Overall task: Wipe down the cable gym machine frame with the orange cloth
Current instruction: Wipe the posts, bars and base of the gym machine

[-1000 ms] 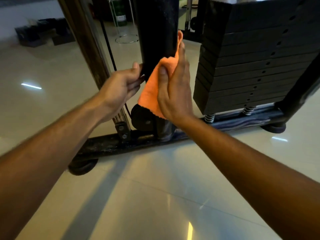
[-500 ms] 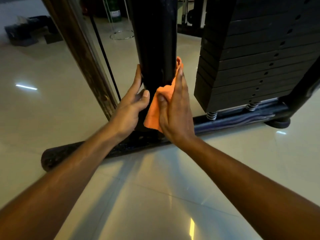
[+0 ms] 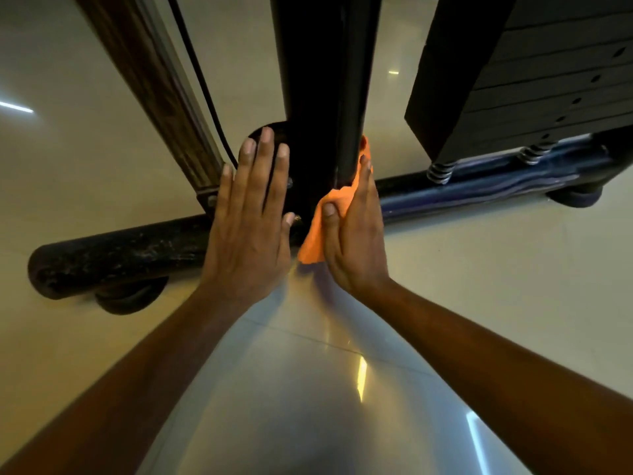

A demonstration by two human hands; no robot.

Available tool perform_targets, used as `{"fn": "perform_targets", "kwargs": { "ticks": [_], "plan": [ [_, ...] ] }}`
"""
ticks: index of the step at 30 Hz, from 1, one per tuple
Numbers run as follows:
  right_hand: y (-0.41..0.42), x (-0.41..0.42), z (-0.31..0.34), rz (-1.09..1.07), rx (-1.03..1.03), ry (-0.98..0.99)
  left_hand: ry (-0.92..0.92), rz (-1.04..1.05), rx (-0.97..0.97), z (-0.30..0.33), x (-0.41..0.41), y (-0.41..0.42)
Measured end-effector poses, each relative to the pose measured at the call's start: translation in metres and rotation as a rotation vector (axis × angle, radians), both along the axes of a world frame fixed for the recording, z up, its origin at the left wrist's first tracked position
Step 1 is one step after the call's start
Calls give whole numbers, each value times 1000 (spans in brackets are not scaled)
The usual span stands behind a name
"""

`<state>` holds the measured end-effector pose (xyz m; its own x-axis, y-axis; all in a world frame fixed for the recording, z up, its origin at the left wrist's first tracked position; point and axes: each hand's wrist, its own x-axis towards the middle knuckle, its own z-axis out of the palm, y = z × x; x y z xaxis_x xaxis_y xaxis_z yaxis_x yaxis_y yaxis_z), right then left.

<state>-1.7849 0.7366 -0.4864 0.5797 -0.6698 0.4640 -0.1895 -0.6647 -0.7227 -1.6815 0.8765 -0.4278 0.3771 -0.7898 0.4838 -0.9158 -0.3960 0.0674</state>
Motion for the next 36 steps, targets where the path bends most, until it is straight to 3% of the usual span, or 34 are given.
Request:
{"fn": "perform_targets", "kwargs": {
  "ticks": [3, 6, 8, 12, 14, 18, 25, 28, 32, 36],
  "plan": [
    [12, 9, -2, -23, 52, -41, -135, 77, 32, -17, 3, 4],
    [-11, -7, -32, 20, -193, 171, -207, 108, 67, -38, 9, 11],
    [-24, -16, -41, 41, -274, 208, -245, 120, 83, -47, 11, 16],
    [5, 14, -13, -94, 63, -75, -261, 120, 35, -55, 13, 13],
    [15, 21, -8, -117, 138, -97, -250, 124, 20, -57, 12, 10],
    [-18, -10, -36, 57, -142, 165, -240, 132, 44, -59, 11, 8],
    [-3, 23, 20, -21, 234, -206, -254, 108, 6, -60, 15, 6],
    [-13, 16, 21, 28, 136, -158, -273, 123, -13, -57, 14, 7],
    [-39, -5, -9, 191, -66, 86, -319, 115, -37, -41, 20, 2],
    [-32, -4, 8, 170, 9, -21, -331, 118, -60, -35, 20, -2]
  ]
}}
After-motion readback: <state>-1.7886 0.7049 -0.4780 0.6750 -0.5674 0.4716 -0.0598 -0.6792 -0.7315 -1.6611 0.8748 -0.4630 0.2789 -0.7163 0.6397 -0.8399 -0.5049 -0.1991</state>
